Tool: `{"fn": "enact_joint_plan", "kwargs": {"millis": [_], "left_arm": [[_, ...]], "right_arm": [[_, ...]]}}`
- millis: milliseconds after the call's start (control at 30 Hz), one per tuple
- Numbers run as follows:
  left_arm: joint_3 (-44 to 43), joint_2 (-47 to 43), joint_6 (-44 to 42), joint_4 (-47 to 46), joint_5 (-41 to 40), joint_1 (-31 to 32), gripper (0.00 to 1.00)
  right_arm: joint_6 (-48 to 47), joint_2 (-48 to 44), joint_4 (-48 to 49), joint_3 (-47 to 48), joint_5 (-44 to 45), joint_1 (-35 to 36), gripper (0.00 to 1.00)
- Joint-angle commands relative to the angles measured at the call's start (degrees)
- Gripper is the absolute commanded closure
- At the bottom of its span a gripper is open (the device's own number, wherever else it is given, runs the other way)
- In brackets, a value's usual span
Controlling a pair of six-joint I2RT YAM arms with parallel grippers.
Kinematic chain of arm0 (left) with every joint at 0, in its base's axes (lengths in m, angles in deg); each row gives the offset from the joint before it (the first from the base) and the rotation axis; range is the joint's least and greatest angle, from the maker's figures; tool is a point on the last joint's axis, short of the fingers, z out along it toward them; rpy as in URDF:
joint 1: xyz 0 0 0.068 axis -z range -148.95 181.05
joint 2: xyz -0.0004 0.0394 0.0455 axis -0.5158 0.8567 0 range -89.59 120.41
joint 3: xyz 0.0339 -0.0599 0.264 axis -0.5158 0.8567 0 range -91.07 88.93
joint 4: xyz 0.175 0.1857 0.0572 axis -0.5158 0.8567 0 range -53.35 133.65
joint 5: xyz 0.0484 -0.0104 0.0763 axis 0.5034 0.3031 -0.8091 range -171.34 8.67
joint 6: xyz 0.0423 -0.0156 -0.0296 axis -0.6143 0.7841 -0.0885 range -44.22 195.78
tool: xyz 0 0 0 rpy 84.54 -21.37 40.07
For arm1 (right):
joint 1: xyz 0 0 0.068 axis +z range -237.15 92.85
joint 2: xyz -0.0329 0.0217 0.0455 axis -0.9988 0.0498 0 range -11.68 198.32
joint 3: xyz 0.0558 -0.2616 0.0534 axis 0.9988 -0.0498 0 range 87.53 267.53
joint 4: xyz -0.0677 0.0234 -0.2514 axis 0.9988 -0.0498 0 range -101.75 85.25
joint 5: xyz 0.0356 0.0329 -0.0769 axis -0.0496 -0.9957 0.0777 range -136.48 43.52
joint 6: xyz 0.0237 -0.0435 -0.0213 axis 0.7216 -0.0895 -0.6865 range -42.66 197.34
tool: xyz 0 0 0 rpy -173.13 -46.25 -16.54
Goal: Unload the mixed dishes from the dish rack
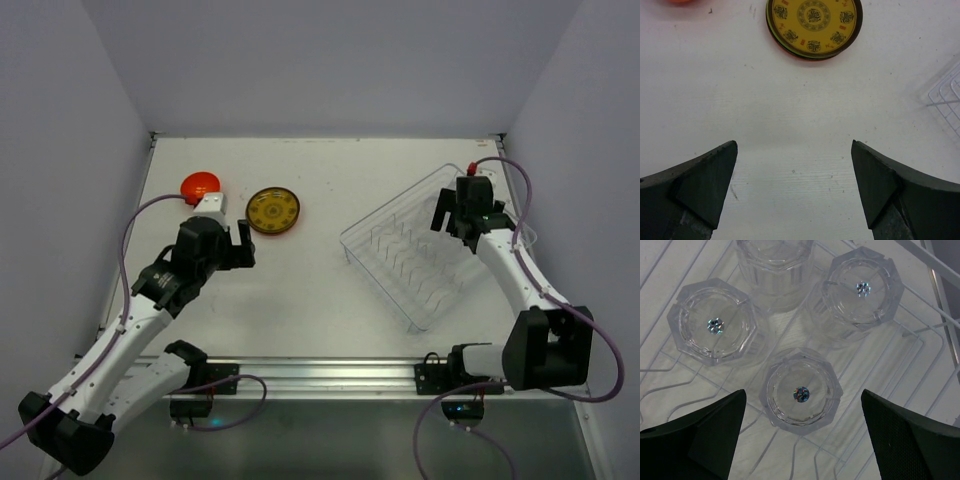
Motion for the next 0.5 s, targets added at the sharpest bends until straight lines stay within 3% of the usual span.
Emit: {"fn": "enact_joint_plan", "kwargs": {"millis": [0,167,467], "left_arm": [[-0.39,0.79,-1.36,-1.57,0.31,1.03,0.0],[-0.39,1.05,-1.35,-1.56,0.48,1.47,0.0],[-0.56,1.58,-1.01,-1.13,-0.22,1.47,0.0]], "right_arm": [[-4.75,2.42,-0.78,1.97,-1.68,-0.08,0.01],[-5.9,2.51,1.42,0.39,-6.7,-0.08,0.01],[-2.65,7.78,2.75,-0.23,0.94,-0.08,0.05]]}}
